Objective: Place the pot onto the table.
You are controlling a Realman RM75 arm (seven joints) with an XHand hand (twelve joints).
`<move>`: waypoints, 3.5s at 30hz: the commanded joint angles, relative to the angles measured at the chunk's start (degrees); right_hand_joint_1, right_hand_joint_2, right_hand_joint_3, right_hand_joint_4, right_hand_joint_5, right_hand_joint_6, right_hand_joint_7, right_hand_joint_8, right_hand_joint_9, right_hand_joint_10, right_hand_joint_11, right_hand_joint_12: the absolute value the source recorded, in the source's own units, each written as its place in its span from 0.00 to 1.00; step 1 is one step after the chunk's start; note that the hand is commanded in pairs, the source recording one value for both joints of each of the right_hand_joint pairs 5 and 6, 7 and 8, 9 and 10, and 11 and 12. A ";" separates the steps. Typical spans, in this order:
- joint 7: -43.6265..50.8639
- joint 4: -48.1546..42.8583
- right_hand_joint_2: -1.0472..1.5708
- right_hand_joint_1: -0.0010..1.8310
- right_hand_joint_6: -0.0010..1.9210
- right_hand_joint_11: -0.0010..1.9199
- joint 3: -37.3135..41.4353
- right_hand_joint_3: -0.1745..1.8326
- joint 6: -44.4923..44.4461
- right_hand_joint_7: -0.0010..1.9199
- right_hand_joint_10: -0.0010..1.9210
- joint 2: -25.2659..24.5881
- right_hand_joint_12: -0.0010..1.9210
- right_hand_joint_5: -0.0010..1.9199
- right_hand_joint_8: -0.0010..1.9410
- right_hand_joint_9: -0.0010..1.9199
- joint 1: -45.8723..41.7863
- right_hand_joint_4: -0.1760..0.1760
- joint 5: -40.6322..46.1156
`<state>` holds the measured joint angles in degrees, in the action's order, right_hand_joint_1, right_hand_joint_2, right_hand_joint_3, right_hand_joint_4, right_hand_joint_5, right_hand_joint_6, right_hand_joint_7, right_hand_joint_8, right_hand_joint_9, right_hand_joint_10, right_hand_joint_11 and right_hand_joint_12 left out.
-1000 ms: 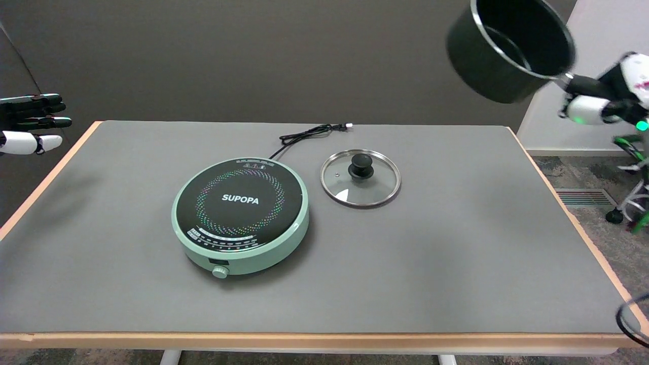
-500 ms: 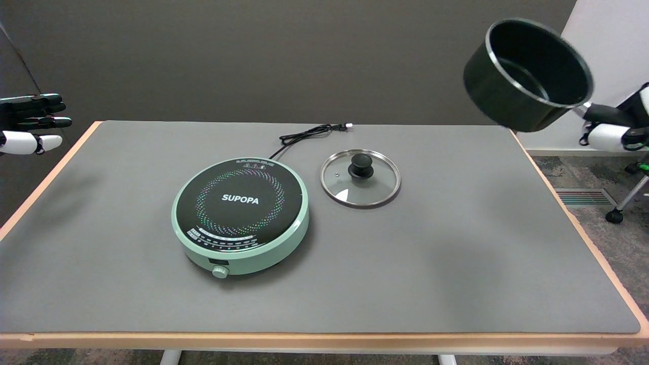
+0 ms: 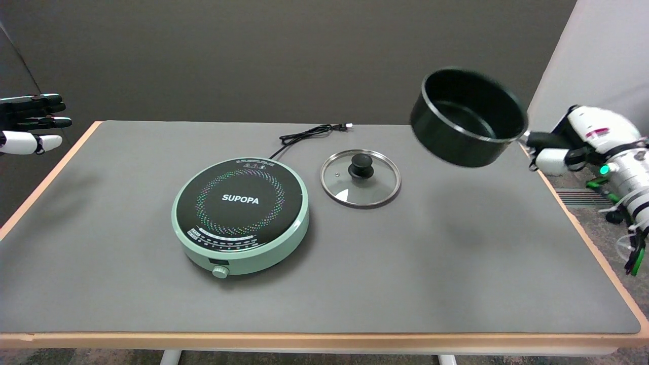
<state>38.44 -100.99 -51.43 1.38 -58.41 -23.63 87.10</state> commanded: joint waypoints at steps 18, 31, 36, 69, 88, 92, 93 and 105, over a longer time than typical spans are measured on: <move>0.32 -5.42 0.91 0.46 0.90 0.90 -16.53 0.61 -0.48 0.90 0.90 0.75 0.90 0.90 0.89 0.90 -4.73 0.23 -6.05; 0.41 -5.64 0.92 0.46 0.90 0.90 -12.11 0.64 6.16 0.90 0.90 9.15 0.90 0.90 0.89 0.90 -4.25 0.24 3.41; 4.31 -4.93 0.91 0.46 0.90 0.90 -5.70 0.64 17.07 0.90 0.90 8.49 0.90 0.90 0.89 0.90 -5.08 0.24 11.96; 58.21 1.32 0.90 0.48 0.81 0.81 -8.69 0.60 34.92 0.81 0.81 4.23 0.81 0.81 0.81 0.81 -5.05 0.19 45.45; 67.42 9.23 0.89 0.48 0.80 0.80 -17.33 0.63 37.72 0.80 0.80 1.01 0.80 0.80 0.79 0.80 2.86 0.20 52.14; 67.77 12.15 0.89 0.48 0.79 0.79 -19.65 0.63 38.42 0.79 0.79 1.04 0.79 0.79 0.78 0.79 5.70 0.20 52.28; 67.77 12.90 0.89 0.48 0.79 0.79 -20.25 0.63 38.70 0.79 0.79 1.16 0.79 0.79 0.78 0.79 6.46 0.20 52.28; 67.85 20.57 0.89 0.48 0.79 0.79 -23.55 0.64 41.87 0.79 0.79 2.25 0.79 0.79 0.78 0.79 11.68 0.20 52.44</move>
<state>103.69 -89.37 -69.58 39.79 -56.56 -19.04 137.71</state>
